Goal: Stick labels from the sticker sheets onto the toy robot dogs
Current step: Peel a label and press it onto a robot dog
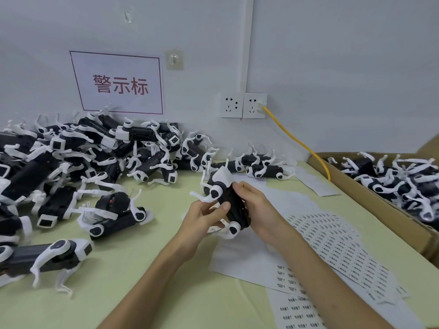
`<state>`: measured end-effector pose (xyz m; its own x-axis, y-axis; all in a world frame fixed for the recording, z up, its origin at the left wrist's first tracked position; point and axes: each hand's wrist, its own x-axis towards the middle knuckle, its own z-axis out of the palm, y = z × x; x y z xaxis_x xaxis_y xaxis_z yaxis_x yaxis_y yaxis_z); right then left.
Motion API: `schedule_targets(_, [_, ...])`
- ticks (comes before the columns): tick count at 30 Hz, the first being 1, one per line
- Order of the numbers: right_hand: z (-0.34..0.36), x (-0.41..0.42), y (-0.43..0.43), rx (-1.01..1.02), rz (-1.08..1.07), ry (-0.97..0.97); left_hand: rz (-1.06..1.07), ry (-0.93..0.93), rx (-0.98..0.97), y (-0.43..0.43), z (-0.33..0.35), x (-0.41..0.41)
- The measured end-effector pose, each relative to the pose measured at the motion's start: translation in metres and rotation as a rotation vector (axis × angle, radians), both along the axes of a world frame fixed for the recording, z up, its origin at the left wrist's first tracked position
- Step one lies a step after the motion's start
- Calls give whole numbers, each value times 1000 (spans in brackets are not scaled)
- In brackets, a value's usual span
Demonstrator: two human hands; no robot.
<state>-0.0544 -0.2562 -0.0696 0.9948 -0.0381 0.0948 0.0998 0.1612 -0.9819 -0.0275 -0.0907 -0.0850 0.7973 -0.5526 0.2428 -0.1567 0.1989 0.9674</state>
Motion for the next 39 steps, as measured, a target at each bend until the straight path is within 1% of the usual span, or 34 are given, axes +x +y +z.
schedule_targets(4, [0,0,0,8,-10,-24,16,34,-6,0,-2,3])
schedule_targets(7, [-3,1,3,-71,-96,-83,69,72,-36,-1,-3,6])
schedule_targets(11, [-6,4,5,-127,-165,-138,180,138,-115,0,-3,12])
schedule_targets(16, [-5,5,1,-262,-195,-143,298,196,-207,4,-2,17])
schedule_targets(19, [-8,8,-2,-317,-231,-151,432,284,-267,7,2,21])
schedule_targets(21, [-14,11,-3,-473,-287,-157,513,348,-291,11,4,24])
schedule_targets(23, [-22,12,-2,-732,-297,-123,546,393,-308,14,6,24])
schedule_targets(25, [-29,11,2,-949,-212,-102,548,427,-337,16,8,24])
schedule_targets(27, [-36,11,9,-1081,-107,-131,546,451,-361,18,10,23])
schedule_targets(30, [-41,11,12,-1135,-30,-166,536,466,-364,22,10,25])
schedule_targets(34, [-39,11,10,-1145,-72,-185,519,474,-362,25,10,23])
schedule_targets(36, [-39,10,11,-1184,-91,-208,517,529,-361,28,9,25])
schedule_targets(39, [-39,11,12,-1193,-129,-208,510,624,-429,37,9,28])
